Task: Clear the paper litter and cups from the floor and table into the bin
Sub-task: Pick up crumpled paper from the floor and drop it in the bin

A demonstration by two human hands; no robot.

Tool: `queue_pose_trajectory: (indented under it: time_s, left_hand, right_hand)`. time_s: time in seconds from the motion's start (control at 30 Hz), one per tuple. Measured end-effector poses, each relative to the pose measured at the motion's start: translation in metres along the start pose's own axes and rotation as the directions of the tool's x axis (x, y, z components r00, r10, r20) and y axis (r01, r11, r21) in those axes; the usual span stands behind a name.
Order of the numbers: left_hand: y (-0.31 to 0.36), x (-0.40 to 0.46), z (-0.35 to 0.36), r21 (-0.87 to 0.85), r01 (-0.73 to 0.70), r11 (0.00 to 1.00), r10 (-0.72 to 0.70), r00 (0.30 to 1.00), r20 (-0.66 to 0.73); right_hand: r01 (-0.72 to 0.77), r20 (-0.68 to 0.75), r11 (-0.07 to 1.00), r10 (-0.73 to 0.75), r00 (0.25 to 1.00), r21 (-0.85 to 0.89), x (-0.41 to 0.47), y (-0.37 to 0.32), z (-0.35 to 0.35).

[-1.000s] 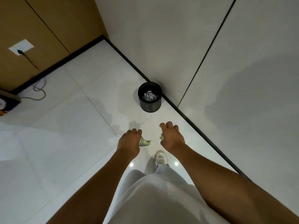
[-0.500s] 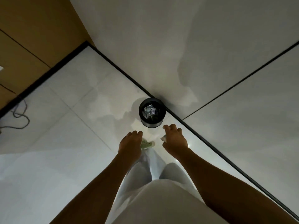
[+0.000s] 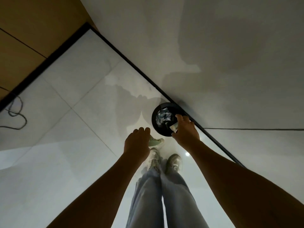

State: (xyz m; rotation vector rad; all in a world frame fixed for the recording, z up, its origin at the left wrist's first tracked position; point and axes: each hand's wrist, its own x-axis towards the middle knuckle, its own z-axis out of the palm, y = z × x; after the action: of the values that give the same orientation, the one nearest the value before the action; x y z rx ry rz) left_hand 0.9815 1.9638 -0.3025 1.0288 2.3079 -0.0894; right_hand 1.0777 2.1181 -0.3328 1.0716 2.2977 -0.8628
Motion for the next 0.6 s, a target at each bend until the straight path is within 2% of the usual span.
queue_pose_trajectory:
  time_s: [0.13, 0.4, 0.6]
  left_hand:
    - [-0.002, 0.021, 0.019, -0.016, 0.023, 1.000, -0.023, 1.000, 0.020]
    - [0.035, 0.070, 0.036, 0.012, 0.006, 1.000, -0.007, 0.999, 0.040]
    - [0.072, 0.118, 0.044, 0.122, -0.009, 0.993, 0.004, 0.999, 0.045]
  right_hand:
    - [0.005, 0.015, 0.999, -0.004, 1.000, -0.049, 0.025, 0.009, 0.017]
    - [-0.033, 0.011, 0.999, 0.032, 0.999, 0.017, 0.016, 0.045, 0.028]
    - [-0.031, -0.039, 0.999, 0.032, 0.999, 0.022, 0.008, 0.068, 0.030]
